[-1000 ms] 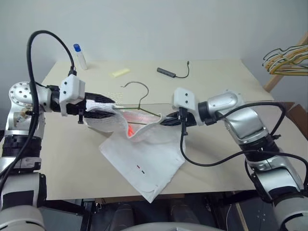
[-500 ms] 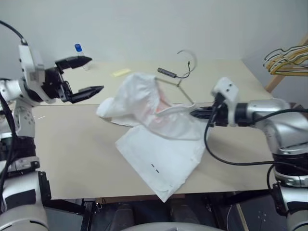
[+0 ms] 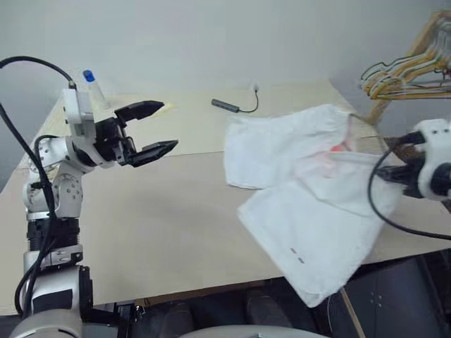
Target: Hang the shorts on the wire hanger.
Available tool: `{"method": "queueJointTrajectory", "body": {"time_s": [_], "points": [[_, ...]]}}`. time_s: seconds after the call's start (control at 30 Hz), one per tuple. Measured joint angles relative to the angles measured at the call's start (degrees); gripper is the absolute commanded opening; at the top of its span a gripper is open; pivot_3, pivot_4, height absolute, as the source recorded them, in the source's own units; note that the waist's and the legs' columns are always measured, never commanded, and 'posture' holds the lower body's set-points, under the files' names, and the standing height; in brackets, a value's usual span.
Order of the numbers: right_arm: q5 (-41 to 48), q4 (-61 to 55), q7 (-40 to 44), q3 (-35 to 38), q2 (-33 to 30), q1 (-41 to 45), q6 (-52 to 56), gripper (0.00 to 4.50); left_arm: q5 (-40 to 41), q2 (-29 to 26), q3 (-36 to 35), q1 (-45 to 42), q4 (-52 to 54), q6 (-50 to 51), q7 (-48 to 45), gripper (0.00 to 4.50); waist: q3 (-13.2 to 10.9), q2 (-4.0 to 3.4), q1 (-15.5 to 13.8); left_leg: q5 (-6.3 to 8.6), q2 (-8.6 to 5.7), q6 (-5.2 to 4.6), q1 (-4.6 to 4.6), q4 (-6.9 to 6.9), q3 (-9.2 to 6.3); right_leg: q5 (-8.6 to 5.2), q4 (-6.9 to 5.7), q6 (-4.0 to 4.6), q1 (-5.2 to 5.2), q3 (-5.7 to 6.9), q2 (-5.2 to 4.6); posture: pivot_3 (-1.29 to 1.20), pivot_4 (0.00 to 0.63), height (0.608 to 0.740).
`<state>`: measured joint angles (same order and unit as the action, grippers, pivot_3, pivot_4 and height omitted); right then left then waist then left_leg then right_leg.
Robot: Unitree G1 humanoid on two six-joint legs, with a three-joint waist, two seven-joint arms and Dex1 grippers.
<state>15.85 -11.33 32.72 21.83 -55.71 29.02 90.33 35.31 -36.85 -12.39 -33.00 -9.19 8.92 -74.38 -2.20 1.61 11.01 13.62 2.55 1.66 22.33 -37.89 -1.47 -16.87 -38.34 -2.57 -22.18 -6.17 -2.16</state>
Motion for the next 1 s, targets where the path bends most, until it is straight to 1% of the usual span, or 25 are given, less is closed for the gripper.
{"method": "queueJointTrajectory", "body": {"time_s": [0.17, 0.27, 0.33, 0.37, 0.43, 0.53, 0.63, 0.7, 0.77, 0.87, 1.0], "points": [[-5.6, 7.7, -9.4, 2.6, 0.7, 4.6, -0.1, 0.00, 0.0, 0.7, 0.4, -0.3, 0.6, 0.0, 0.2, 4.49, 0.0, -0.14, 2.8, 0.00, -0.05, 0.00, -0.04, 0.02, 0.07, -0.01, 0.01, -0.02, 0.02, -0.16, -0.04, -0.23, 0.000, 0.740], [-10.9, 11.3, -17.2, 1.1, 1.5, 7.5, -1.8, 0.00, 0.0, 1.1, 0.9, -0.2, 2.0, 0.0, 0.6, 4.49, 0.0, -0.26, 3.7, 0.00, -0.06, 0.00, -0.05, 0.06, 0.07, -0.01, 0.01, -0.03, 0.02, -0.18, -0.04, -0.23, 0.000, 0.740], [-13.7, 13.0, -21.9, 1.4, 3.9, 10.5, -2.2, 0.00, 0.0, 1.1, 1.0, -0.1, 2.4, 0.1, 0.9, 4.49, 0.0, -0.36, 4.4, 0.00, -0.06, 0.00, -0.08, 0.06, 0.10, -0.01, 0.00, -0.03, 0.02, -0.27, -0.04, -0.22, 0.000, 0.740], [-15.3, 13.7, -24.9, 2.1, 6.1, 12.8, -2.5, 0.00, 0.0, 1.2, 1.1, 0.0, 2.8, 0.1, 1.2, 4.49, 0.1, -0.44, 4.7, 0.00, -0.09, -0.01, -0.12, 0.07, 0.12, -0.01, -0.03, -0.03, 0.03, -0.36, -0.04, -0.22, 0.000, 0.740], [-17.5, 14.7, -30.0, 4.5, 10.0, 16.8, -3.3, 0.00, 0.1, 1.2, 1.3, 0.4, 4.1, 0.2, 1.4, 4.49, 0.1, -0.60, 5.2, 0.00, -0.11, -0.01, -0.14, 0.08, 0.13, -0.01, -0.06, -0.05, 0.04, -0.39, -0.04, -0.21, 0.000, 0.740], [-21.4, 15.9, -39.4, 9.7, 16.0, 22.7, -7.6, 0.00, 1.8, 1.3, 0.9, 1.4, 6.9, 1.6, 2.0, 4.49, 0.1, -0.77, 5.5, 0.00, -0.12, -0.01, -0.13, 0.09, 0.10, -0.03, -0.08, -0.08, 0.03, -0.40, -0.05, -0.20, 0.000, 0.740], [-23.5, 18.1, -45.8, 13.3, 18.9, 26.6, -11.4, 0.00, 3.2, 1.6, 0.5, 2.6, 9.4, 2.4, 2.7, 4.49, 0.1, -0.80, 5.4, 0.00, -0.14, -0.01, -0.11, 0.09, 0.09, -0.03, -0.08, -0.09, 0.03, -0.39, -0.07, -0.19, 0.000, 0.740], [-24.1, 21.8, -50.6, 16.3, 20.6, 29.1, -15.3, 0.00, 3.4, 1.9, 0.1, 3.6, 11.2, 2.6, 3.7, 4.49, 0.1, -0.81, 5.3, -0.01, -0.21, -0.01, -0.13, 0.09, 0.10, -0.03, -0.07, -0.10, 0.07, -0.41, -0.13, -0.18, 0.000, 0.740], [-24.3, 25.6, -54.3, 18.4, 20.8, 30.9, -18.5, 0.00, 4.1, 2.0, 0.0, 4.3, 12.2, 2.9, 4.3, 4.49, 0.1, -0.88, 5.1, -0.01, -0.28, -0.02, -0.13, 0.09, 0.09, -0.04, -0.08, -0.13, 0.07, -0.42, -0.19, -0.18, 0.000, 0.740], [-23.5, 33.0, -59.4, 23.9, 20.4, 35.1, -23.0, 0.00, 5.2, 2.1, -0.1, 4.9, 13.4, 3.8, 5.2, 4.49, 0.1, -0.95, 4.9, -0.01, -0.34, -0.02, -0.14, 0.12, 0.09, -0.06, -0.07, -0.16, 0.07, -0.45, -0.23, -0.16, 0.000, 0.740], [-21.4, 40.9, -62.6, 26.9, 18.0, 36.0, -27.5, 0.00, 5.7, 2.1, -0.3, 5.6, 15.2, 3.8, 6.3, 4.49, 0.1, -0.97, 4.4, -0.01, -0.38, -0.02, -0.16, 0.13, 0.13, -0.07, -0.05, -0.18, 0.07, -0.54, -0.24, -0.15, 0.000, 0.740]]}}
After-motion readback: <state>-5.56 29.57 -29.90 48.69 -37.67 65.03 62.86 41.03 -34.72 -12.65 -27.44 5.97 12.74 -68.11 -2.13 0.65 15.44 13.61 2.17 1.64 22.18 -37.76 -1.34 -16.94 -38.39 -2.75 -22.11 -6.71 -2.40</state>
